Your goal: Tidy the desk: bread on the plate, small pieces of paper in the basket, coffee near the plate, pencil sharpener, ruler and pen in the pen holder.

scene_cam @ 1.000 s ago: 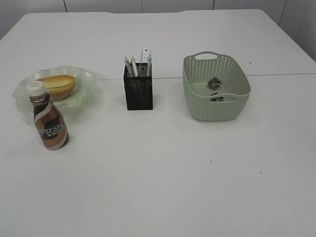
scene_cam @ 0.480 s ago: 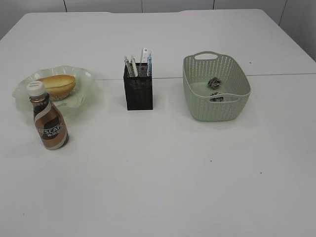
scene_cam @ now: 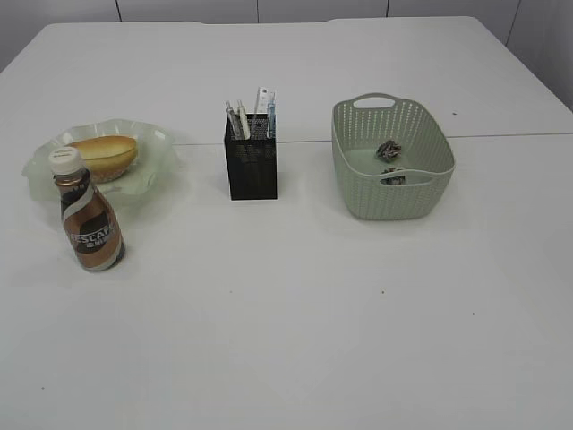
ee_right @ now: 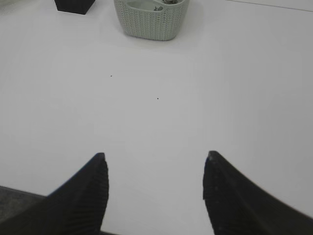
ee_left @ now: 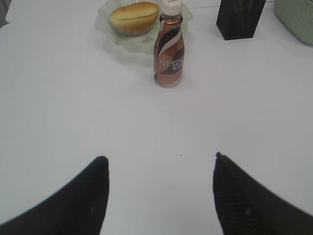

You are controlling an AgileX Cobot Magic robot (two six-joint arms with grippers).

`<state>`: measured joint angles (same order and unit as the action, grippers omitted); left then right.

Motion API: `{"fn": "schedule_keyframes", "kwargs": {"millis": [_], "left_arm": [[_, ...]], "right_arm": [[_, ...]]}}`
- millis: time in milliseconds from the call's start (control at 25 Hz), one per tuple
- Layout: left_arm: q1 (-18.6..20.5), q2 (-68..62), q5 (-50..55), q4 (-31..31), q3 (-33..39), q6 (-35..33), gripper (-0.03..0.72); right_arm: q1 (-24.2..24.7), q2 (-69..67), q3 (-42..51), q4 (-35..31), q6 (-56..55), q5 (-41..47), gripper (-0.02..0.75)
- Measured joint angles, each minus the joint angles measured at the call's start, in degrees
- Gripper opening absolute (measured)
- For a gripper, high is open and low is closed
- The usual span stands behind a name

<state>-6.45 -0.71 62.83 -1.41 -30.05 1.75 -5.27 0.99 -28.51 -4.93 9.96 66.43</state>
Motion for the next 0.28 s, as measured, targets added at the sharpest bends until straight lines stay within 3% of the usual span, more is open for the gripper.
{"fn": "schedule_keyframes", "kwargs": {"millis": [280], "left_arm": [[0.00,0.00,0.00,-0.23,0.00,0.00,0.487]], "right_arm": [[0.00,0.00,0.00,0.00,0.00,0.00,0.451]]}}
